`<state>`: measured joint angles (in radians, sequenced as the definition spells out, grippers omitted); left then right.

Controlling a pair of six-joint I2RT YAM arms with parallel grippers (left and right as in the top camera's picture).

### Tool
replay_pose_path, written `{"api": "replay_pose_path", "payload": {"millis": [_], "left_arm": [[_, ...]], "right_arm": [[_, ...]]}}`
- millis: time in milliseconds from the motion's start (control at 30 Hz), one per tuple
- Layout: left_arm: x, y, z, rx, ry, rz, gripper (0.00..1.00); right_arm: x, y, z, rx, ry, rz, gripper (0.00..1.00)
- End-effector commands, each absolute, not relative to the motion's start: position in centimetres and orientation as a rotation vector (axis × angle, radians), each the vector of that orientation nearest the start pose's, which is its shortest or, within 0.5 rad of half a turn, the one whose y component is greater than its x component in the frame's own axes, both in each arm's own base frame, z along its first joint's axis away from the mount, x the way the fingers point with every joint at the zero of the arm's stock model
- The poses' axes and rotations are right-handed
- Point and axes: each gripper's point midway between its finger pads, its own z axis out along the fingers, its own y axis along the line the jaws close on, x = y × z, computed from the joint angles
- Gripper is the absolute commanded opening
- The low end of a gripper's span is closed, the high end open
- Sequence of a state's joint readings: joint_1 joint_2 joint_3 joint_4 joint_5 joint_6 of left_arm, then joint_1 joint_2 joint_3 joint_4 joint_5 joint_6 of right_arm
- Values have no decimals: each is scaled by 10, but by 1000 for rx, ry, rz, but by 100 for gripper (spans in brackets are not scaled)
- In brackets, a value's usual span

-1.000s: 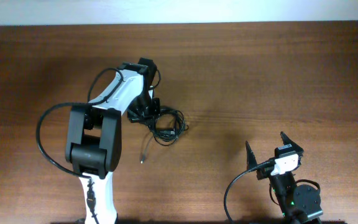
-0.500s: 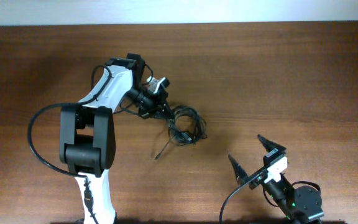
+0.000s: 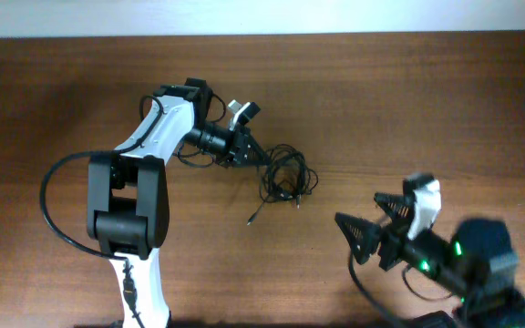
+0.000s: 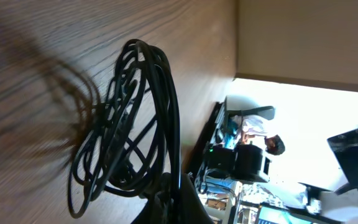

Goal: Untangle cables

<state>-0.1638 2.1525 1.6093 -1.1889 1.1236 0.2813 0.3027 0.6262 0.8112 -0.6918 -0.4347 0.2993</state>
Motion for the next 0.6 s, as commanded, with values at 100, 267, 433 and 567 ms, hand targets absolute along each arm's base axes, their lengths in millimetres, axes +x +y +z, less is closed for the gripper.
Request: {"api": "replay_pose_path", "payload": {"millis": [100, 267, 433, 567], "left_arm": [[356, -220, 137, 331, 2649, -1827, 0], [360, -191, 88, 369, 2914, -1361, 5], [363, -154, 55, 174, 3143, -920, 19], [366, -154, 54, 176, 3132, -917, 32]], "right_arm": [[233, 172, 262, -367, 2393, 939, 100], [254, 178, 181, -267, 2731, 936, 72], [281, 187, 118, -217, 2880, 928, 72], [301, 193, 84, -209, 2903, 927, 72]]}}
